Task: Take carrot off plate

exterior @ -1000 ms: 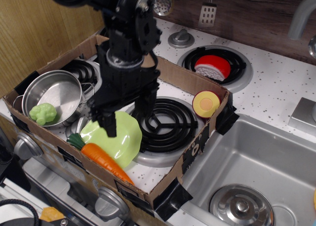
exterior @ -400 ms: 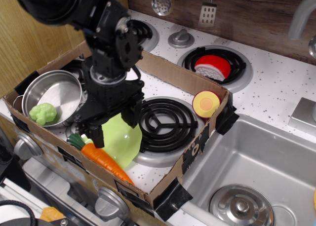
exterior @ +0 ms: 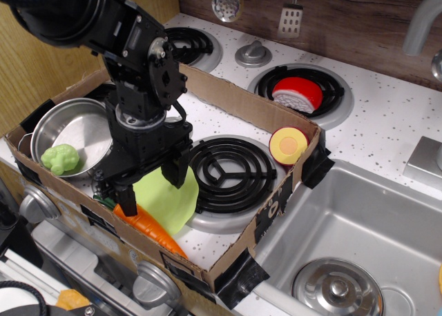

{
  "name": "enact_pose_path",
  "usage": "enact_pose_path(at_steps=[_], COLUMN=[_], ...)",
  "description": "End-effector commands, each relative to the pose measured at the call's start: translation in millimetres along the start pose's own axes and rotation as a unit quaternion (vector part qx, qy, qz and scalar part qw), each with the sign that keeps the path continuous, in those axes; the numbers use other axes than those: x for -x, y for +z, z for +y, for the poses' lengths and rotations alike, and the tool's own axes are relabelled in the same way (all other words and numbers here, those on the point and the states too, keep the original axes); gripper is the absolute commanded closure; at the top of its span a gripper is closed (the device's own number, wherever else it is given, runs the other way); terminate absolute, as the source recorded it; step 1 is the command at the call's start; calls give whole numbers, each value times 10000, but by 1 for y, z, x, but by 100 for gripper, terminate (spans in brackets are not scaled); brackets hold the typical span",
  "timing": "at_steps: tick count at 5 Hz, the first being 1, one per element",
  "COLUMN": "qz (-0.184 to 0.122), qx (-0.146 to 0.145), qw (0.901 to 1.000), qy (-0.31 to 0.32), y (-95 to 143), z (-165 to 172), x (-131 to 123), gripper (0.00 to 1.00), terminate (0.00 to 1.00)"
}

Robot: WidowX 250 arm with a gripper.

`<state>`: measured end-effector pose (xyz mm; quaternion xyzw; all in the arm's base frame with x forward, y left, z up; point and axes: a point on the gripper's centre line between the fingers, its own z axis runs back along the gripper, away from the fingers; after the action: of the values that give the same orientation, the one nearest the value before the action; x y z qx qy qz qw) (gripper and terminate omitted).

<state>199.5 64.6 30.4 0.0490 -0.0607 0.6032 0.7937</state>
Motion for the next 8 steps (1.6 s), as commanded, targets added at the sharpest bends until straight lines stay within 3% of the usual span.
enact_pose_path(at_steps=[1,3,4,5,6,8], qz=[26,-42,-16,116,186,288], qx=[145,542,578,747,702,530], qw=[9998,9982,9979,9965,9970,9982], qy=[97,269,299,347,265,49], y=[-6,-17,-16,-19,-20,15], z=[0,1,2,4,5,-10], x=[6,7,6,5,6,2], gripper=[0,0,0,100,100,100], terminate=[0,0,0,0,0,0])
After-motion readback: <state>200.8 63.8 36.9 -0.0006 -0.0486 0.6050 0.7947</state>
